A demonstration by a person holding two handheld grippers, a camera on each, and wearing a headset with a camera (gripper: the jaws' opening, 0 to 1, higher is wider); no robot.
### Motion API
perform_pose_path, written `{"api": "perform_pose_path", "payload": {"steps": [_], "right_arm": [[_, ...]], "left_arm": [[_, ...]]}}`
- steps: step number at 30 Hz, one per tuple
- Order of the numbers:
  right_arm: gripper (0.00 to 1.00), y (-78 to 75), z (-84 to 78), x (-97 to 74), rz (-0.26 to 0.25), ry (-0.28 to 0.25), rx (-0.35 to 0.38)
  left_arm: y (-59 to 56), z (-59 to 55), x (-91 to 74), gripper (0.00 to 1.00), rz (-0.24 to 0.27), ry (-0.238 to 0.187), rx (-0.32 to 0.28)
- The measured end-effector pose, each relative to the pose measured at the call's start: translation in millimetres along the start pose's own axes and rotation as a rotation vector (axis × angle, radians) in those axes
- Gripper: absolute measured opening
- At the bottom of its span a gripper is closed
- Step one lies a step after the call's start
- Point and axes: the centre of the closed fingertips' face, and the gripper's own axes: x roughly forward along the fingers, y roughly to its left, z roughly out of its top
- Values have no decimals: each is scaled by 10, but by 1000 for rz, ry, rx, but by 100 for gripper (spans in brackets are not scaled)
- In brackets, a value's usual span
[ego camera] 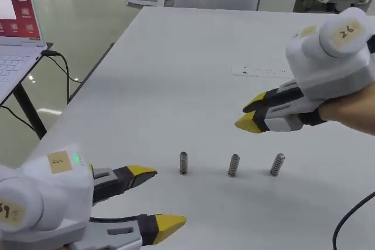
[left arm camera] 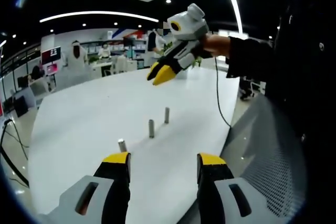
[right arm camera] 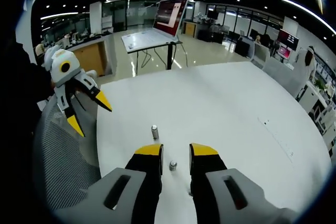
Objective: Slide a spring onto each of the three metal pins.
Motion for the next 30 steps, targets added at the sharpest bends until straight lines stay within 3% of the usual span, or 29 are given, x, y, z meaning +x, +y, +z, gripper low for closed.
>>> {"api": "perform_pose_path", "payload": {"steps": [5,11,17,22,30], "right_arm": [[17,-61,-121,-226,-48,-43,43],[17,-147,-293,-407,-90,-51,90],[17,-187,-304,-544,-112,-76,116],[17,-185,-299,-643,-126,-85,112],[17,-210,-408,-804,-160,-106,143]], "left_arm": [[33,17,-13,45,9,-2,-3],[74,46,-43,45,24,-9,-3],[100,130,-72,45,31,-16,11],[145,244,-63,45,36,-52,-1],[78,319,-9,46,26,-76,3]]}}
